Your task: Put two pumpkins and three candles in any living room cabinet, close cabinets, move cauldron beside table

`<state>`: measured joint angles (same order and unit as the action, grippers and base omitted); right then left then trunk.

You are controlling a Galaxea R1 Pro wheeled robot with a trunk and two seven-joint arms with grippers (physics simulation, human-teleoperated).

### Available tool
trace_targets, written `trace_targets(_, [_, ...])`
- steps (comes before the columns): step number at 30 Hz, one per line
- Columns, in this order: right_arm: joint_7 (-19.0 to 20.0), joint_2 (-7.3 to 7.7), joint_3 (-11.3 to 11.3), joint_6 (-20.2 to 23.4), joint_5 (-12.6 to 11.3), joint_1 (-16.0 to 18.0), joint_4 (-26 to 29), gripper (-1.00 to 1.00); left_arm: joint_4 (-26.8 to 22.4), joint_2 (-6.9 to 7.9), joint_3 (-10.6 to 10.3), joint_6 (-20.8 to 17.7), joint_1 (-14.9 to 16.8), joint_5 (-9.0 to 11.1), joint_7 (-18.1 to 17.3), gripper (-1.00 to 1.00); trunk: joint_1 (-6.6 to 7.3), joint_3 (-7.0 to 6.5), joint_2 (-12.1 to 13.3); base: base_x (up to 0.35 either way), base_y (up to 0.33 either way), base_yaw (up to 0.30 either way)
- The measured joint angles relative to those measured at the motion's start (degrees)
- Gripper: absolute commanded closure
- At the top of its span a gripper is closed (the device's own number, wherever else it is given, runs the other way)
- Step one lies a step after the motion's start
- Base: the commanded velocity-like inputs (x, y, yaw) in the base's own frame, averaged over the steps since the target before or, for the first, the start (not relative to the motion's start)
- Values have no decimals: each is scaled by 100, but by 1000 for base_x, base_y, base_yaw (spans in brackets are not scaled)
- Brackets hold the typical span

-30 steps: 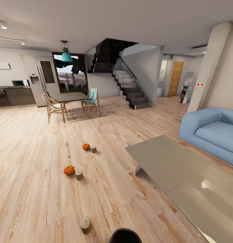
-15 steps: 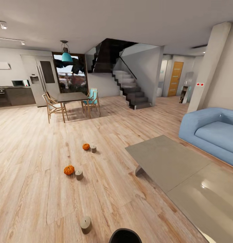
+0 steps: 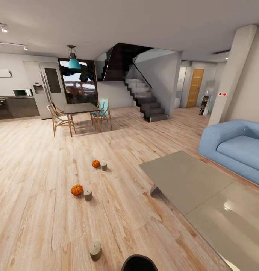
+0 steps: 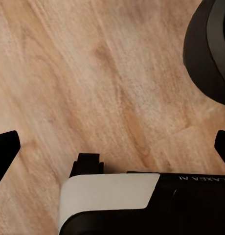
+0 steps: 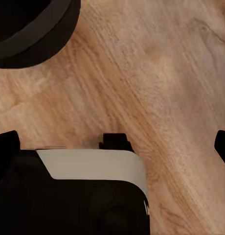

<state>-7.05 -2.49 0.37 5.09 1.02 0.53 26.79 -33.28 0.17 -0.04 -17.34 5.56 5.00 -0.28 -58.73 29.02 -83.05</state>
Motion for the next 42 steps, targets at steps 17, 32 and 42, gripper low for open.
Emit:
trace_targets(17, [-305,-385,20,1886,12,1584,424,-100,-9,-46,2,-676,1016,260,53,-100,0,0,0,0,0,0])
trace_targets(32, [-293,-509,31,1745,-17,2426,5,-100,-9,-344,-4,-662,1760,324,62,-100,0,0,0,0,0,0])
trace_targets(42, [-263,-532,44,1513,-58,2520,9,-100,75,-336,-2,-596,1830,301,-31,-100,0,1,0,0,0,0])
